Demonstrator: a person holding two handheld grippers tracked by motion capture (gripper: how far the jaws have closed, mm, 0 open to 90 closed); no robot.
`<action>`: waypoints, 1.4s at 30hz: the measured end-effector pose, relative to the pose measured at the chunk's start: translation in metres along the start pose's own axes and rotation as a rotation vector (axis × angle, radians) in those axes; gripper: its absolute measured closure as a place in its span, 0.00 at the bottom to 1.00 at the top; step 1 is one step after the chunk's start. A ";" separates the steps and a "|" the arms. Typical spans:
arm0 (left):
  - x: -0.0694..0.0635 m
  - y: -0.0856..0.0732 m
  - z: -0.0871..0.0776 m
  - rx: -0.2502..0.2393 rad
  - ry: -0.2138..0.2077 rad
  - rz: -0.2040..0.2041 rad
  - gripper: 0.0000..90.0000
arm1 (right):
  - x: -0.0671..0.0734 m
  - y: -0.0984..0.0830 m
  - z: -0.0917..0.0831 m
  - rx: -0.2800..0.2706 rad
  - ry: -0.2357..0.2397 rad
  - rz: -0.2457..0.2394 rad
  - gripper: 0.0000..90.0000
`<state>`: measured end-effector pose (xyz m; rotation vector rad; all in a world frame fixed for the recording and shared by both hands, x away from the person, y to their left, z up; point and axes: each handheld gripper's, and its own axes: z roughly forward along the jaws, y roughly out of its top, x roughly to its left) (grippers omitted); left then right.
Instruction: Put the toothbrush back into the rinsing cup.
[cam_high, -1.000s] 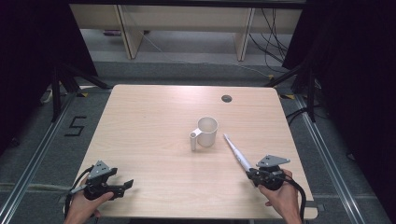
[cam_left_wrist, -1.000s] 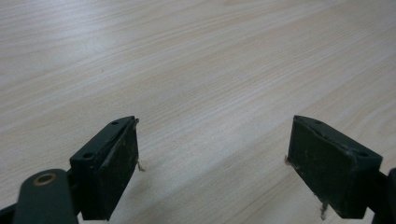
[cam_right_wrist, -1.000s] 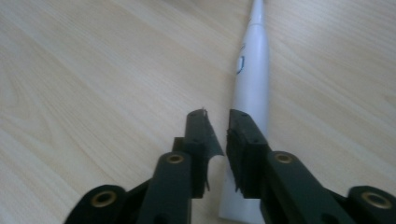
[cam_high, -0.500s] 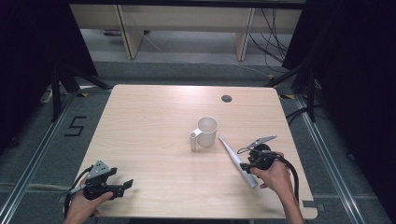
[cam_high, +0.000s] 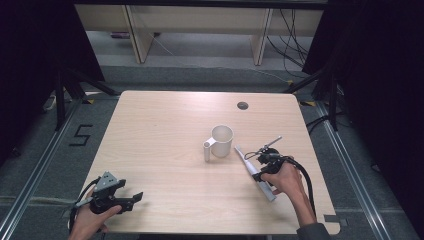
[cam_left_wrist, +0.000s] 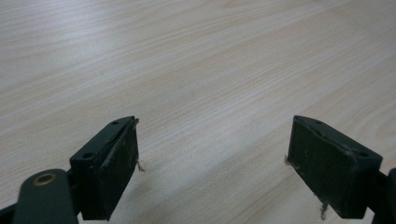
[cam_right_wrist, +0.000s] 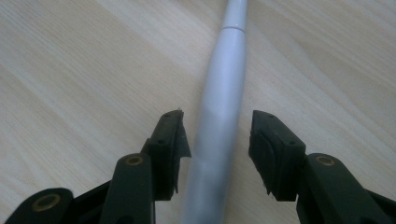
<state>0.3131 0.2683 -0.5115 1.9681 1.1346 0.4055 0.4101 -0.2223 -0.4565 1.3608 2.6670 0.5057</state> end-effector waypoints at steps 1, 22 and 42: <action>0.001 0.000 -0.001 0.015 0.000 0.016 0.17 | 0.001 0.001 0.001 0.007 0.005 0.013 0.61; -0.001 0.001 0.000 -0.014 -0.003 -0.012 0.18 | 0.005 0.032 0.029 0.178 -0.049 -0.004 0.70; -0.002 0.001 0.001 -0.022 -0.009 -0.016 0.18 | 0.002 0.044 0.035 0.276 -0.065 -0.006 0.74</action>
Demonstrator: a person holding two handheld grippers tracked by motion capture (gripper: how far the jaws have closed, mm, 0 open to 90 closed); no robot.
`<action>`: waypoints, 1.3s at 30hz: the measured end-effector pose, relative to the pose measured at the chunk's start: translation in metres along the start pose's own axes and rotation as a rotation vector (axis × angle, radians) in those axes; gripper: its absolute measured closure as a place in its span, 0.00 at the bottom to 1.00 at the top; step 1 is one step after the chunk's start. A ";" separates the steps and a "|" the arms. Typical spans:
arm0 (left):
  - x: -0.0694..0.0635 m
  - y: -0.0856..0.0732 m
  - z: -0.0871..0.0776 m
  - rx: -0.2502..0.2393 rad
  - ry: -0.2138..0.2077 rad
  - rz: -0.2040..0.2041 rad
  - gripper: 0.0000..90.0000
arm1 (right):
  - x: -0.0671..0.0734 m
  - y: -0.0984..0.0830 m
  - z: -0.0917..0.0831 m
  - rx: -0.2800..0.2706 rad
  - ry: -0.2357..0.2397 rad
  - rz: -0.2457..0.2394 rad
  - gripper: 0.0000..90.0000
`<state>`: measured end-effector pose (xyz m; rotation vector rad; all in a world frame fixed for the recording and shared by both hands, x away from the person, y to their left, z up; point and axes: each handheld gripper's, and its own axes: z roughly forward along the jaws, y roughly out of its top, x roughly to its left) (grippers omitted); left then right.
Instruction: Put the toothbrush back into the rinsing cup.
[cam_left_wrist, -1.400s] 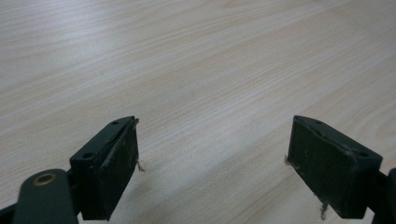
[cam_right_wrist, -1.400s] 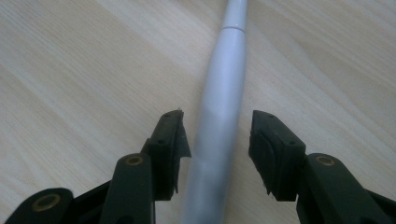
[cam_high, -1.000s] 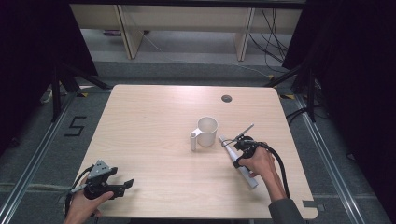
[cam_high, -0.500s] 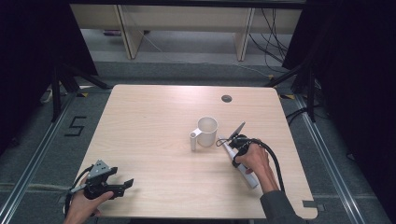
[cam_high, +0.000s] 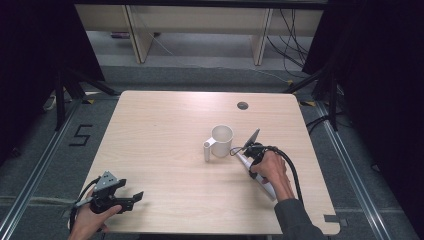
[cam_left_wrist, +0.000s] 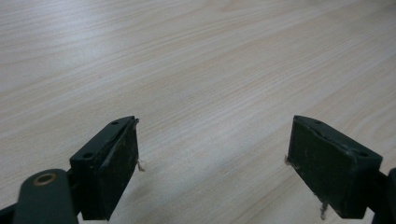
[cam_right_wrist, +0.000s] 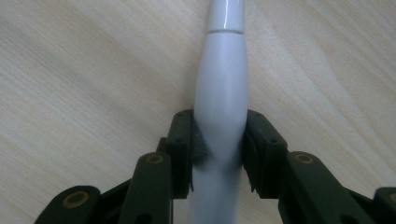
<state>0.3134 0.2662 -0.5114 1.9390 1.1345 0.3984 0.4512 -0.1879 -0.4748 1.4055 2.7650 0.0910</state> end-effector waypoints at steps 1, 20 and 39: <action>0.000 0.000 0.000 0.003 -0.001 0.001 0.17 | -0.001 0.001 -0.001 -0.001 -0.008 -0.018 0.74; 0.000 0.001 -0.001 -0.012 0.002 0.001 0.18 | -0.003 -0.004 -0.005 0.012 0.004 0.001 0.75; 0.001 0.001 -0.001 -0.014 0.005 0.008 0.18 | -0.015 -0.019 -0.026 -0.129 0.023 -0.029 0.75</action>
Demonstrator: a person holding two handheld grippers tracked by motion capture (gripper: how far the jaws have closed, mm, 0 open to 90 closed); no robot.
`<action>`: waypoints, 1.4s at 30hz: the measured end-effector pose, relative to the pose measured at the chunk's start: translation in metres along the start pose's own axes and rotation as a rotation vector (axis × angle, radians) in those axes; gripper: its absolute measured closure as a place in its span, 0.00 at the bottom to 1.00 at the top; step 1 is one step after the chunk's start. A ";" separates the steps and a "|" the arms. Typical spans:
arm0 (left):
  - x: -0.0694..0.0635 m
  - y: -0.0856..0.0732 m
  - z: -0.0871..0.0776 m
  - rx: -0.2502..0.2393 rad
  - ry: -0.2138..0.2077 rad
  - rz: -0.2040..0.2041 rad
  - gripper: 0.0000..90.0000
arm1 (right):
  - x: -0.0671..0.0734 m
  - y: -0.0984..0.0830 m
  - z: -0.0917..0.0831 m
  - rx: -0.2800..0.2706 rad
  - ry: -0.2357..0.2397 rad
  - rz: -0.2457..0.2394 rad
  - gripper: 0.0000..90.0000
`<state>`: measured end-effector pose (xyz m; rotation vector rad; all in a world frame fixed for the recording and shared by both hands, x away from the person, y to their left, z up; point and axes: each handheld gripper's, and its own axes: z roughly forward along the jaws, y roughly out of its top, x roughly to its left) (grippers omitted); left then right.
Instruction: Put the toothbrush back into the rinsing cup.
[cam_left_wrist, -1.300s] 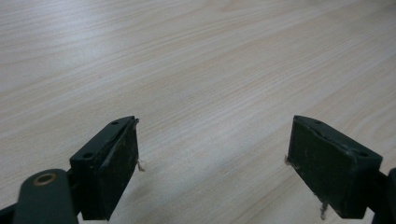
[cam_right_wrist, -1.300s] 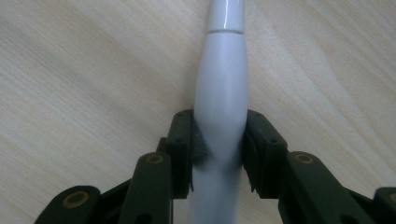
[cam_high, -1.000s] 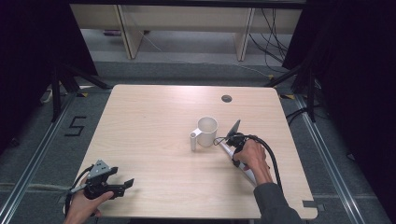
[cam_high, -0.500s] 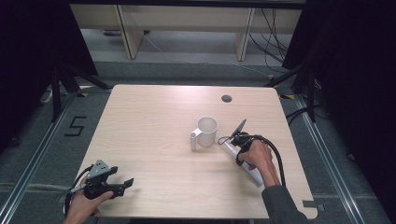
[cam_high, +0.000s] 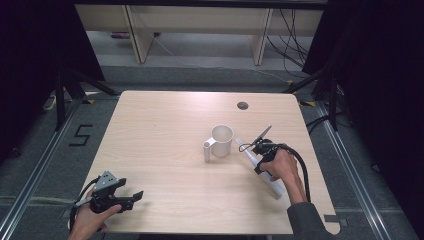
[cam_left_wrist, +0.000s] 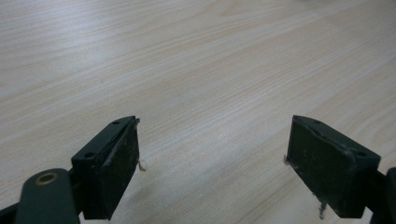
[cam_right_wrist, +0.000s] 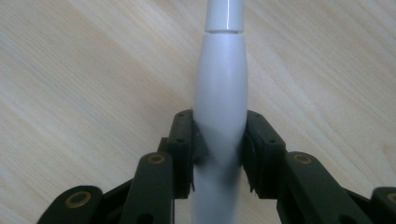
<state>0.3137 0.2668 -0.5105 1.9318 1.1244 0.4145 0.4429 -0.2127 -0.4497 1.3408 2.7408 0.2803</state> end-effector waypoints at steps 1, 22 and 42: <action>-0.001 0.000 0.001 -0.006 0.000 -0.008 0.18 | 0.000 -0.001 -0.002 -0.015 0.007 -0.005 0.75; 0.001 0.000 0.000 0.012 -0.005 -0.010 0.18 | -0.015 -0.029 -0.058 -0.415 -0.027 0.047 0.75; 0.002 0.001 -0.003 0.024 -0.010 0.018 0.18 | -0.009 -0.012 -0.062 -0.620 -0.021 0.081 0.75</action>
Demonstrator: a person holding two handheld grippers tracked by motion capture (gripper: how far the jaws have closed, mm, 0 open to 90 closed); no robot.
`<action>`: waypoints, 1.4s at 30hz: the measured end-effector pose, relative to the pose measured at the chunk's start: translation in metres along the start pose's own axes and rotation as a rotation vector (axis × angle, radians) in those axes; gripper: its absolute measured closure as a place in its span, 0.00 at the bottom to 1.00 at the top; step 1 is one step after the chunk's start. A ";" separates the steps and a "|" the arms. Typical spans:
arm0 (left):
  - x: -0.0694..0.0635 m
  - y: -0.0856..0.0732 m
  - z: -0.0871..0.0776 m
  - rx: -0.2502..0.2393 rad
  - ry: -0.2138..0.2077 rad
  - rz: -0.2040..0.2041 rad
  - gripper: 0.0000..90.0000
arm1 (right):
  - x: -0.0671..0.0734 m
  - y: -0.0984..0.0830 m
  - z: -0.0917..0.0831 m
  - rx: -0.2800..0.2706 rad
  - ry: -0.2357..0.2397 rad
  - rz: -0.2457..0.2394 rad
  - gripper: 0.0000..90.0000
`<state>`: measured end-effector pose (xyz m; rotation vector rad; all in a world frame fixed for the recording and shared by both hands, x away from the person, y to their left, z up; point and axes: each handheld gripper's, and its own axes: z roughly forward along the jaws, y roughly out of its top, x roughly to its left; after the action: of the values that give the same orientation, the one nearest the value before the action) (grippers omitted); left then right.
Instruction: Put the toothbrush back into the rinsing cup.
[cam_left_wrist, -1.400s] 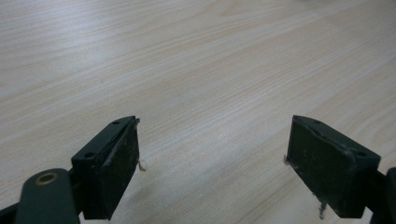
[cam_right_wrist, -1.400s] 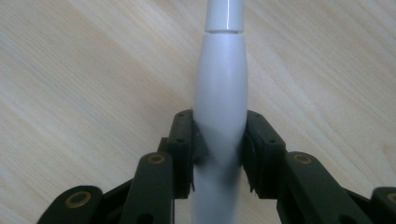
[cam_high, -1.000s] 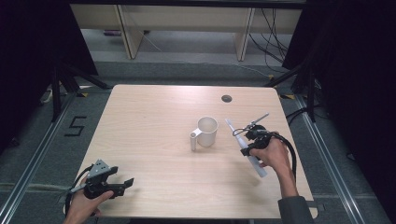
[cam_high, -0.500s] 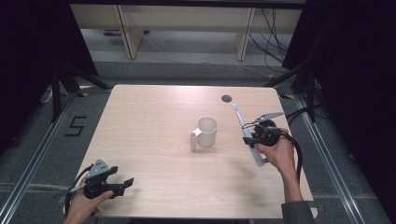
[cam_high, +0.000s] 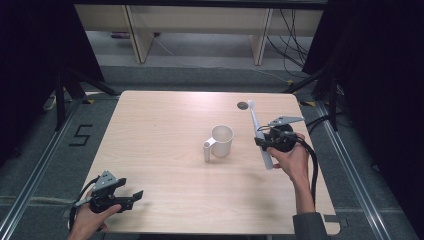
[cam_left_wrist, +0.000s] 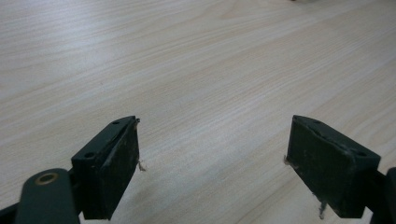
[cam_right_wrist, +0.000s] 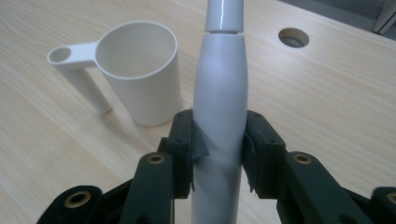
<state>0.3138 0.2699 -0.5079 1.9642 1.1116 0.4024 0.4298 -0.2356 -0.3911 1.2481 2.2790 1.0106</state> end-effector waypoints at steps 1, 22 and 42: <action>-0.002 0.000 0.002 -0.025 0.000 -0.030 0.18 | -0.001 0.000 0.001 -0.010 -0.004 -0.011 0.75; -0.002 0.000 0.002 -0.024 -0.002 -0.029 0.18 | 0.013 0.029 -0.003 -0.213 -0.012 -0.032 0.75; 0.000 0.000 0.000 0.000 -0.004 -0.003 0.18 | 0.045 0.076 -0.008 -0.313 0.054 -0.084 0.75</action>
<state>0.3135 0.2696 -0.5084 1.9619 1.1123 0.3969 0.4443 -0.1742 -0.3291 0.9989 2.0890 1.3223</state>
